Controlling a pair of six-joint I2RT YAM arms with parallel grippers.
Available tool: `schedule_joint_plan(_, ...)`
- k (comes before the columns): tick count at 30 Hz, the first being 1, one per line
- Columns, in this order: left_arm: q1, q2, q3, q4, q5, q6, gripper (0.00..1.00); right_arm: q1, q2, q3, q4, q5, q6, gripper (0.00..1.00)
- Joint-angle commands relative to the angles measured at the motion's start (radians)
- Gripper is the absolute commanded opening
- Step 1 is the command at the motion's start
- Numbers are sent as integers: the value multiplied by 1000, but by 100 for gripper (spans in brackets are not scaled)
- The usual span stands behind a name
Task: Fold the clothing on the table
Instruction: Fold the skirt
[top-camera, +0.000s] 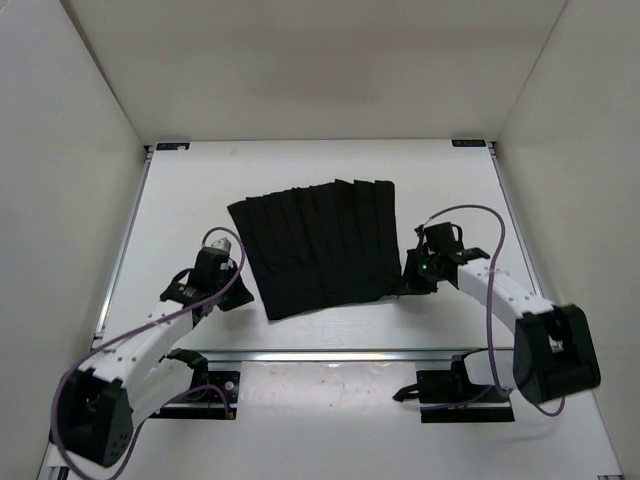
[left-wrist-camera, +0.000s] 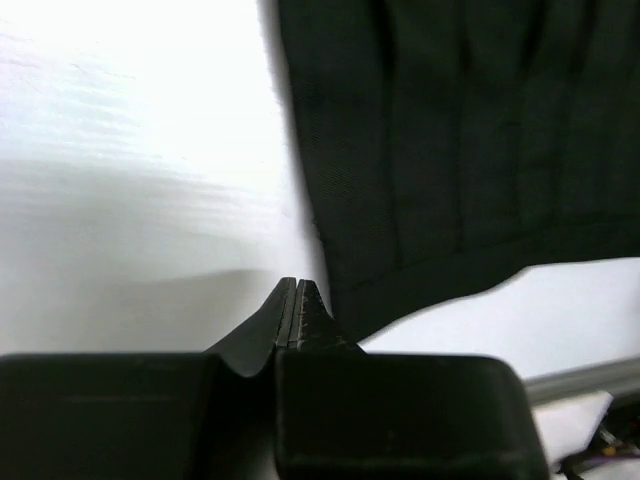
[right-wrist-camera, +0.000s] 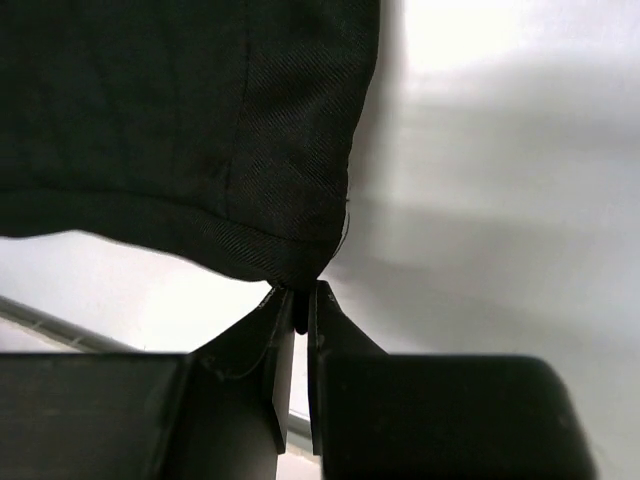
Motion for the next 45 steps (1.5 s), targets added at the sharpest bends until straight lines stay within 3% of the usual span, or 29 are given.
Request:
schedule_joint_plan(1, -22, -168, -51, -58, -24, -62, 0, 25, -152, -67, -27, 52, 63, 0)
schedule_joint_plan(5, -15, -348, -79, -113, 16, -79, 0, 13, -266, -101, -118, 14, 66, 0)
schedule_joint_plan(7, -29, -344, -80, -138, 42, -65, 0, 23, -332, -109, -129, 14, 77, 0)
schedule_joint_plan(8, -43, -320, -92, -140, 39, -67, 4, 26, -335, -120, -118, 12, 85, 0)
schedule_joint_plan(9, -58, -298, -111, -137, 21, -77, 28, 32, -346, -132, -112, 12, 86, 0)
schedule_joint_plan(12, -126, -263, -163, -59, 19, -135, 49, 48, -341, -140, -95, 2, 92, 0)
schedule_joint_plan(18, -160, -229, -203, 35, 62, -215, 56, 77, -320, -140, -69, 2, 114, 0)
schedule_joint_plan(30, -190, -200, -269, 169, 40, -313, 52, 100, -292, -141, -44, -4, 106, 0)
schedule_joint_plan(32, -180, -192, -283, 199, 42, -310, 39, 99, -300, -149, -35, -10, 108, 0)
schedule_joint_plan(33, -180, -181, -290, 212, 40, -297, 7, 99, -298, -147, -30, -11, 102, 0)
schedule_joint_plan(34, -164, -166, -284, 198, 36, -275, 0, 99, -292, -146, -35, -12, 95, 0)
schedule_joint_plan(38, -149, -181, -211, 57, 10, -203, 0, 108, -313, -129, -107, -7, 71, 0)
schedule_joint_plan(42, -117, -389, -119, -179, 40, -202, 0, 134, -408, -71, -254, -12, 63, 0)
schedule_joint_plan(45, -69, -496, -30, -311, 54, -177, 0, 80, -487, -19, -363, -61, 13, 0)
